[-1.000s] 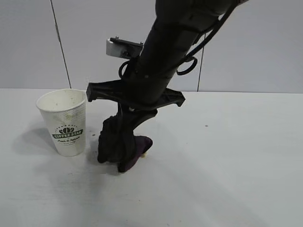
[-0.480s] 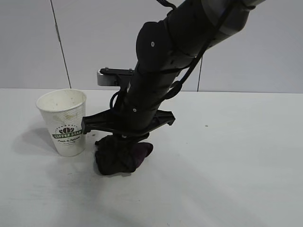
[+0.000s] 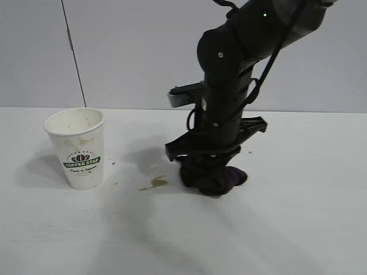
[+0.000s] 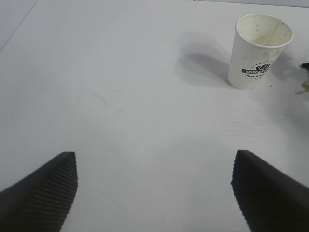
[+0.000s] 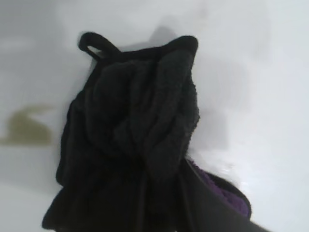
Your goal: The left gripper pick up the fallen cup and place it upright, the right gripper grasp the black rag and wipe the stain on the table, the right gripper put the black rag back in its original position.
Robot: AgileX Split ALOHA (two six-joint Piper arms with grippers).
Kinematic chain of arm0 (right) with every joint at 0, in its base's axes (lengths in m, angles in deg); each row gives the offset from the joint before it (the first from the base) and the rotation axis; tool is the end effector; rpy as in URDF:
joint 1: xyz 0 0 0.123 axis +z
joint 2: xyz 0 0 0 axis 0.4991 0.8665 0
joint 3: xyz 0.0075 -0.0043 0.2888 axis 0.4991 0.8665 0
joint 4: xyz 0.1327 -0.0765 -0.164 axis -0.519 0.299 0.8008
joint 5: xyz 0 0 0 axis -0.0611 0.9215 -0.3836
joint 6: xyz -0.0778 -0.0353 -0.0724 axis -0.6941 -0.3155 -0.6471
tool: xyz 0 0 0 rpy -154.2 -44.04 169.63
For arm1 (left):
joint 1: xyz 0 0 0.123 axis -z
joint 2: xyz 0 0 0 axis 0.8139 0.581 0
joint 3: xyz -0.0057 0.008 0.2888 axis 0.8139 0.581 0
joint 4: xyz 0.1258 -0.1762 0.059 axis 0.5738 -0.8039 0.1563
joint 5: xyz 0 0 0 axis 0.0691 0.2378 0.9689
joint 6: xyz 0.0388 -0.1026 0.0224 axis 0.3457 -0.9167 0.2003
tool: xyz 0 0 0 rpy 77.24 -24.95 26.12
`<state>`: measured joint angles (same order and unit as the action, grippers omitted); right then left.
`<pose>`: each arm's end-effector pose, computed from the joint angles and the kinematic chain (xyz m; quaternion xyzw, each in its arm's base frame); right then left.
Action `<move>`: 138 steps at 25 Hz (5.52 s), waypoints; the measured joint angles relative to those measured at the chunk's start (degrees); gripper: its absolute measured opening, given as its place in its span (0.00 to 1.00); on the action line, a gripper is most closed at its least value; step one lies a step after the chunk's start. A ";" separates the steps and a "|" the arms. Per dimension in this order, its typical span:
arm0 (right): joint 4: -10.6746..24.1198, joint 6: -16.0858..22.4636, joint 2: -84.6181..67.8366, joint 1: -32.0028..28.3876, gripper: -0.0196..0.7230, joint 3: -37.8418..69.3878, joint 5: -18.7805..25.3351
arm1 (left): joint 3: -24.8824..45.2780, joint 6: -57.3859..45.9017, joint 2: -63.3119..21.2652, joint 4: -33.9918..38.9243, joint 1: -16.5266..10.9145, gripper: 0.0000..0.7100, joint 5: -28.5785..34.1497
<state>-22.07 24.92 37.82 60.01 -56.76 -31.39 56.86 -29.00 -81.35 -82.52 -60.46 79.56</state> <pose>0.3640 0.1832 0.1338 -0.1943 0.9685 -0.0655 0.1409 -0.0181 -0.0085 0.2422 -0.0048 0.8709 0.0148 0.4912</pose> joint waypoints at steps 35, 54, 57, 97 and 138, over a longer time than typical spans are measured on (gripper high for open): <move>-11.82 -8.89 3.23 5.16 0.12 0.00 -20.78 | 0.00 0.00 0.00 0.00 0.58 0.88 0.00; -31.32 -21.39 -2.58 -1.66 0.12 -0.12 -4.68 | 0.00 0.00 0.00 0.00 0.58 0.88 0.00; -31.32 -22.28 -1.04 -0.52 0.12 -0.12 -12.38 | 0.00 0.00 0.00 0.00 0.58 0.88 0.00; -42.36 -34.21 -0.12 -5.40 0.12 -0.18 -6.97 | 0.00 0.00 0.00 0.00 0.58 0.88 0.00; -3.79 -10.64 -27.34 -40.53 0.85 -7.11 12.57 | 0.00 0.00 0.00 0.00 0.58 0.88 0.00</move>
<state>-25.86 14.28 10.48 19.47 -63.86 -18.82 56.86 -29.00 -81.35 -82.52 -59.88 79.56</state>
